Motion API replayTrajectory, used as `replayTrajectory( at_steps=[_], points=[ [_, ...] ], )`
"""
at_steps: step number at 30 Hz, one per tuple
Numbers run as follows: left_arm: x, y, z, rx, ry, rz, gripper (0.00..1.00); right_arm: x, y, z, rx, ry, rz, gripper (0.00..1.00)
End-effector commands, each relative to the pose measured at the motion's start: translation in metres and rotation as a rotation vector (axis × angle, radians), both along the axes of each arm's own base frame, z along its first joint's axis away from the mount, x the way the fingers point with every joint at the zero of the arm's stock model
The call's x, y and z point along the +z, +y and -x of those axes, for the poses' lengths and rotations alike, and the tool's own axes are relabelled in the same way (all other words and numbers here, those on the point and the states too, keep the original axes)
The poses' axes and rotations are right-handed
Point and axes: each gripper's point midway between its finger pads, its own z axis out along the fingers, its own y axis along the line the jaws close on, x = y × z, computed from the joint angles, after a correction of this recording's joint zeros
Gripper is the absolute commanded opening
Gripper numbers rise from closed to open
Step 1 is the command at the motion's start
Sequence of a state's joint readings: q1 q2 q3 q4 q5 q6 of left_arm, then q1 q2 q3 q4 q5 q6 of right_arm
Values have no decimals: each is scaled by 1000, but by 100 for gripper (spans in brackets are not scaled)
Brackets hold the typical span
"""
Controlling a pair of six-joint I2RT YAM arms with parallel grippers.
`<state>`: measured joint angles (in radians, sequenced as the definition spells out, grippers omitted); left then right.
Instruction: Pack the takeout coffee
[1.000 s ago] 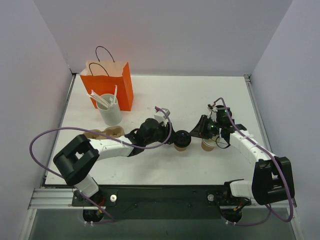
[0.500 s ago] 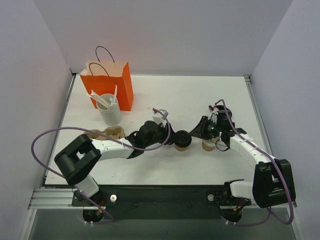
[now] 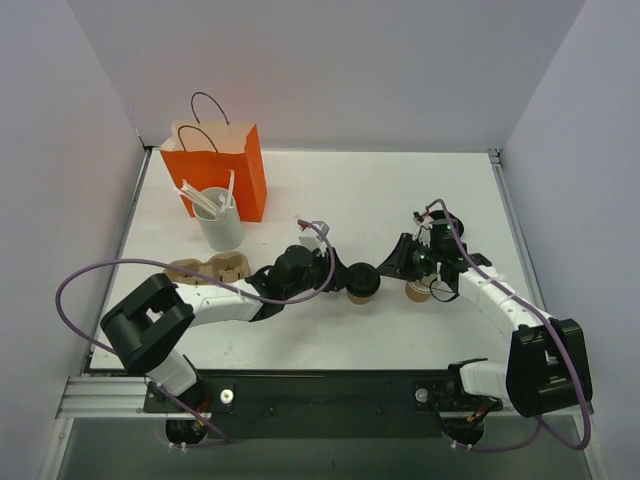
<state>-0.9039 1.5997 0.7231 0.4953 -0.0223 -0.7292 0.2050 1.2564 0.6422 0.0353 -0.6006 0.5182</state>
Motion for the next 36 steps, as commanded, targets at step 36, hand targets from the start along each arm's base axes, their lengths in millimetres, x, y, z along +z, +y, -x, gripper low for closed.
replayTrajectory(
  at_steps=[36],
  points=[
    [6,24,10,-131,81,-263,59,51,22,16,130,-42,173,49]
  ],
)
